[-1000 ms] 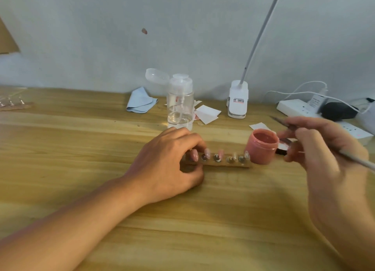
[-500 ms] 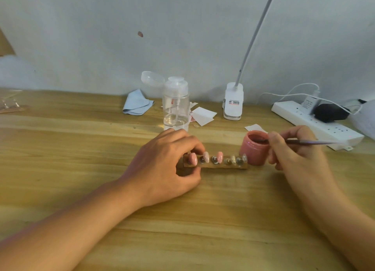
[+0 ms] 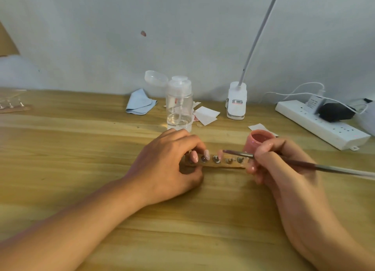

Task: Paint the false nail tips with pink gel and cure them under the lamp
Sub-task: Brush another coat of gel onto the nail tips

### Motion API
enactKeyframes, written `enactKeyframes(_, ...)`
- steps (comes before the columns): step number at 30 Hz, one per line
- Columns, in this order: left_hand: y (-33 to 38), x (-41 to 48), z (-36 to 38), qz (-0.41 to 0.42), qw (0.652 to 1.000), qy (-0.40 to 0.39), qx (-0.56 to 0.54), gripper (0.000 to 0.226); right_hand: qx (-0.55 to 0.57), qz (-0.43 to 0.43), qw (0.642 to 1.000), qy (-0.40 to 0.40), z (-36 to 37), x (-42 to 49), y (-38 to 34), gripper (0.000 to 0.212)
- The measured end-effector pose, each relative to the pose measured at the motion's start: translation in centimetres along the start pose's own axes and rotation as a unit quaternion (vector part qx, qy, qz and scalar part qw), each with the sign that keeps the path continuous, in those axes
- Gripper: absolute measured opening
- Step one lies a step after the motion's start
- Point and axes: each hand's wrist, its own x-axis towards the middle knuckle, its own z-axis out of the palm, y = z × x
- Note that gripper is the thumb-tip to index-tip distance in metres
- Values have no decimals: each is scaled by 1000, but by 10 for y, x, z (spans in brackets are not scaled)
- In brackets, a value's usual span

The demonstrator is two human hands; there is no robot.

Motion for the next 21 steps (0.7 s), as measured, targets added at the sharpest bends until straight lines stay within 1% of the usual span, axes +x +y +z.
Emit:
enactKeyframes(2,0,0,0,1,1000,-1,3,17,0,24,1000,7,-1,0,1,19)
enactKeyframes(5,-1,0,-1,0,1000,-7,2,18,-21,36,999,4,-1,-1,2,19)
enactKeyframes(10,0,-1,-1,-2,1000,-8,-4,17,-40,34,999,-8,1,-2,3,17)
enactKeyframes(21,0,0,0,1,1000,-1,-3,17,-38,38,999,2,3,0,3,20)
